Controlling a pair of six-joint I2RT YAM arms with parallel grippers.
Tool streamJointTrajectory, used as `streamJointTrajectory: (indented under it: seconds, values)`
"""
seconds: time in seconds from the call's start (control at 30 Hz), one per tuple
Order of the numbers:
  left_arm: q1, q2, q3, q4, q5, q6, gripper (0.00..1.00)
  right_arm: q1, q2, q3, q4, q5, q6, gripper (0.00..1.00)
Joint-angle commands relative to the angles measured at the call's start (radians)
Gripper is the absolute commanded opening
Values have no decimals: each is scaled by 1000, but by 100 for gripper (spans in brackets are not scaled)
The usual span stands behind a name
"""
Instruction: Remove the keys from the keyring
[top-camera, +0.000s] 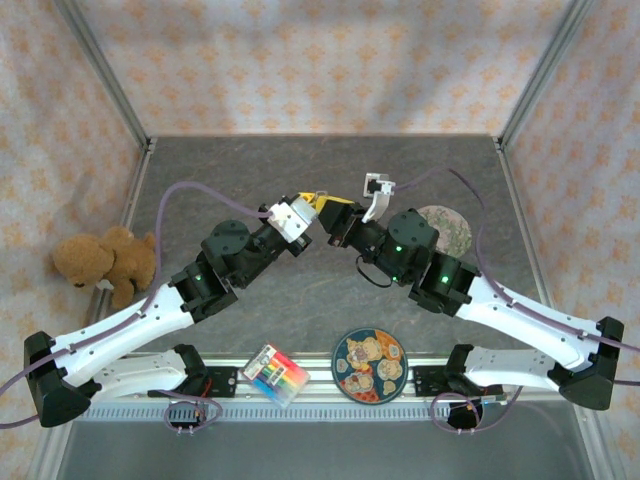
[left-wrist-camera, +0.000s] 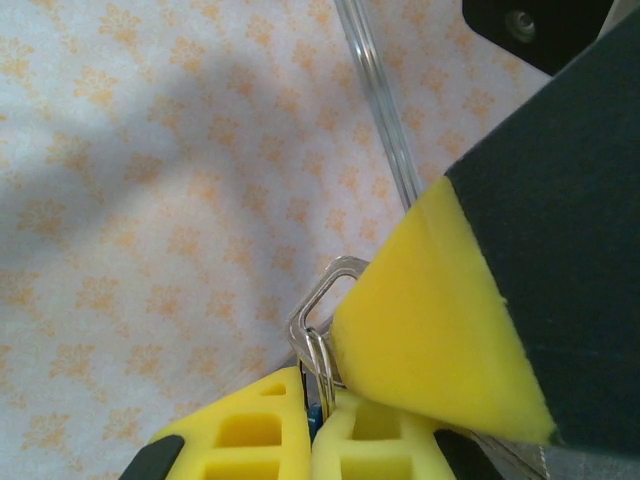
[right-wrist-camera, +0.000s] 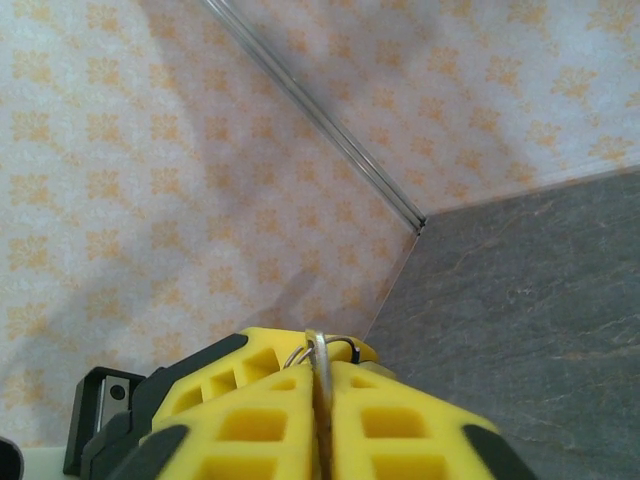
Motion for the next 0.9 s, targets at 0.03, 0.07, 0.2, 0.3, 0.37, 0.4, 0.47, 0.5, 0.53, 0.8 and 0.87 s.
streamJointTrajectory:
  seconds: [0.03,0.07,0.2,0.3,0.37,0.4,0.47,0.5,0.53,0.8,0.87]
  values:
    - [-22,-14,1,144,34,13,0,37,31,-2,-76,-63,-26,0]
    - [-22,-17,0,145,30,8,0,39,27,-5,-80,-60,-29,0]
    - [-21,-35,2,93,45,3,0,38,-12,-25,-94,-54,-89,0]
    - [-21,-50,-8,67,69,-10,0,39,-46,-52,-75,-63,-148,0]
    - [-21,-65,-19,57,89,-15,0,37,-69,-52,-93,-53,-196,0]
    - [-21,-75,-23,46,101,-20,0,35,-81,-49,-115,-45,-220,0]
    - [-16,-90,-21,16,128,-28,0,24,-105,-46,-146,-62,-273,0]
    - [-15,-97,-18,-7,143,-34,0,20,-119,-42,-169,-68,-302,0]
    - [-13,-102,-14,-26,161,-39,0,15,-128,-40,-187,-81,-330,0]
    - [0,-118,5,-88,275,-84,0,-10,-146,21,-345,-80,-505,0]
    - [0,-125,-6,-73,281,-90,0,-14,-155,14,-339,-82,-520,0]
